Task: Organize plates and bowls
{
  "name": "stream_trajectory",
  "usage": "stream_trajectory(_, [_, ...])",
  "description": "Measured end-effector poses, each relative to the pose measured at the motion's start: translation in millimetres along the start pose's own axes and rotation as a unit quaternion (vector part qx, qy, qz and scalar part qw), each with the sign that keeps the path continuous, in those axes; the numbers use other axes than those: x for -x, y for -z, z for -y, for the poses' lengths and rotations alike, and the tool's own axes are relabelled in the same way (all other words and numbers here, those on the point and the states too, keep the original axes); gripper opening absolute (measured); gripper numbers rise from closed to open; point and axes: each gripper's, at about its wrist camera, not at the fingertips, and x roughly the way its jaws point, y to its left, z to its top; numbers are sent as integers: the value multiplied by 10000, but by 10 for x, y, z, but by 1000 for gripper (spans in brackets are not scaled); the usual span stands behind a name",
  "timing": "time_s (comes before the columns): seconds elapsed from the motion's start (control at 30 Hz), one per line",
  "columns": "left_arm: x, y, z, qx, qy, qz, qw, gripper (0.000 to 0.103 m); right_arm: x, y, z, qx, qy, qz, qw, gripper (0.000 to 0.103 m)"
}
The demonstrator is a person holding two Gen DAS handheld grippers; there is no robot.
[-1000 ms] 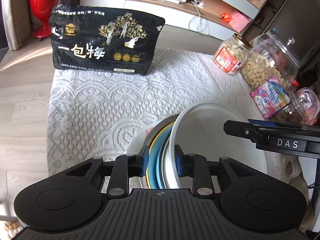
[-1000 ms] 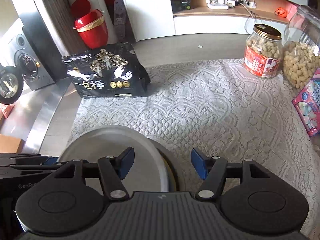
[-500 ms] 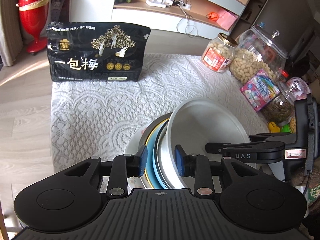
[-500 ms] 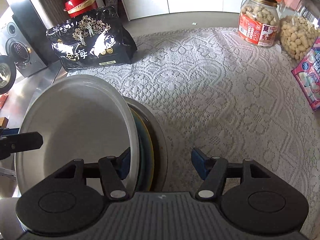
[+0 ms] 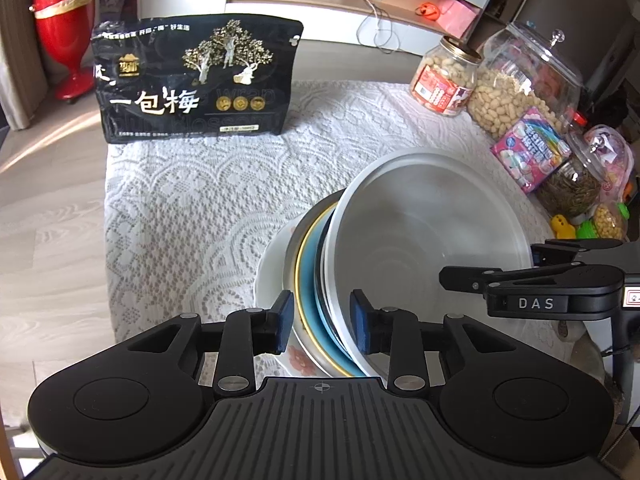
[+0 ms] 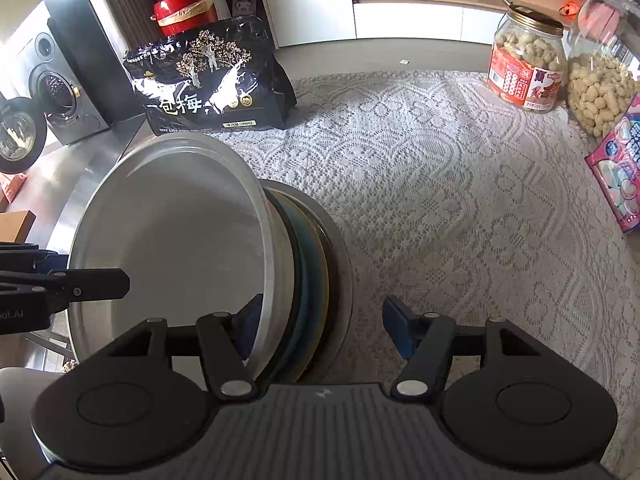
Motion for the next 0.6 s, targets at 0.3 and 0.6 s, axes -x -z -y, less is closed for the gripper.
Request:
stream_trajectory(0.3, [60,-30,-31,277,77,46,9996,34,-101,70,171,-544,-716,-277,9956,64])
stream_trajectory(0.6, [-198,12,-233,711,325,-374,9962,41,-277,38,96,-1065,-972,-512,9882,67])
